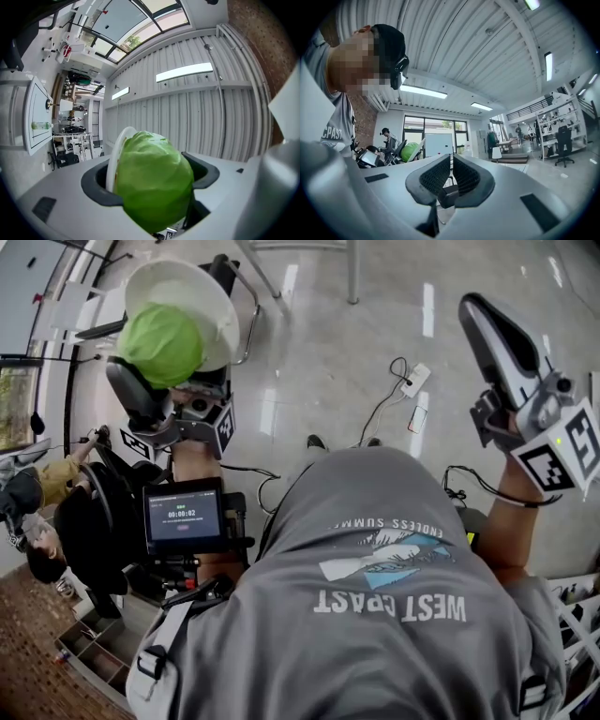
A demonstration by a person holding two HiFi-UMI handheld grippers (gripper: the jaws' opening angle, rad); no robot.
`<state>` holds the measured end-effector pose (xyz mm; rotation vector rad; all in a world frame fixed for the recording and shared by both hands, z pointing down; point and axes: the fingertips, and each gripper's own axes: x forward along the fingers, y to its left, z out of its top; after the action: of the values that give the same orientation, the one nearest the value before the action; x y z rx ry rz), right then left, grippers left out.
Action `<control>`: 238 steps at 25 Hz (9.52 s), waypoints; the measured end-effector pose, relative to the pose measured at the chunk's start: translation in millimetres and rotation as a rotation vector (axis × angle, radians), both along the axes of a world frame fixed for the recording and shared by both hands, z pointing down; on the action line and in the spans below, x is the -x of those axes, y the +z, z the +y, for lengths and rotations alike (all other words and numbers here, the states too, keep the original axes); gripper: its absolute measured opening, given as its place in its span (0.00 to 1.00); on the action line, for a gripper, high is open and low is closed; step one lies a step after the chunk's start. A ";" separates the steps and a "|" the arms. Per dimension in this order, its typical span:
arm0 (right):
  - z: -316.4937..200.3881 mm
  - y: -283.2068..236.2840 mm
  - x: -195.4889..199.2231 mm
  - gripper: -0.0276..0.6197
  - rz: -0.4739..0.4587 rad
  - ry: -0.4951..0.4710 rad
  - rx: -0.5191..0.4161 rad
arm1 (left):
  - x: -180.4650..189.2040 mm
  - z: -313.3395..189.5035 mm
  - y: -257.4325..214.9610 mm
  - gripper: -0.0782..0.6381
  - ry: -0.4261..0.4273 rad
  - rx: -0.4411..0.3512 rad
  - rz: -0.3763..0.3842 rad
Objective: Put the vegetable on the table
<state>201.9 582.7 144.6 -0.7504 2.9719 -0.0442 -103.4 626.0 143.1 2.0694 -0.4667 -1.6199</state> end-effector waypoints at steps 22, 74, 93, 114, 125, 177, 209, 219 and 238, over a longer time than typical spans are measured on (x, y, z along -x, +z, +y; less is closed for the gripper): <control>-46.7 9.5 33.3 0.06 -0.025 0.046 0.037 | 33.7 -60.3 4.0 0.65 0.068 0.018 -0.004; -312.0 45.3 159.4 0.06 0.022 0.126 0.141 | 166.7 -308.2 52.1 0.65 0.082 0.129 0.045; -479.2 43.0 141.8 0.06 0.034 0.113 0.117 | 152.5 -464.5 36.5 0.65 0.062 0.088 0.029; -594.2 7.3 199.0 0.06 0.020 0.172 0.069 | 227.9 -612.5 15.1 0.65 0.092 0.044 0.021; -695.1 -6.2 174.2 0.06 0.014 0.045 0.048 | 188.8 -688.8 15.4 0.65 0.003 0.063 0.026; -888.8 77.9 132.7 0.06 0.046 0.376 0.263 | 155.0 -1074.5 229.9 0.65 0.254 0.595 -0.138; -898.0 104.2 116.0 0.06 0.113 0.584 0.363 | 111.3 -1175.2 433.5 0.65 0.344 0.986 -0.394; -914.3 112.2 104.1 0.06 0.116 0.600 0.402 | 95.9 -1194.0 474.0 0.65 0.345 1.058 -0.560; -913.8 112.1 115.0 0.06 0.120 0.585 0.423 | 96.9 -1204.1 482.8 0.66 0.199 1.039 -0.921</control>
<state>86.9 -331.1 256.6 -1.6898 2.7390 -0.6190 -200.3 -578.2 625.8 1.7482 -1.0597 -0.0694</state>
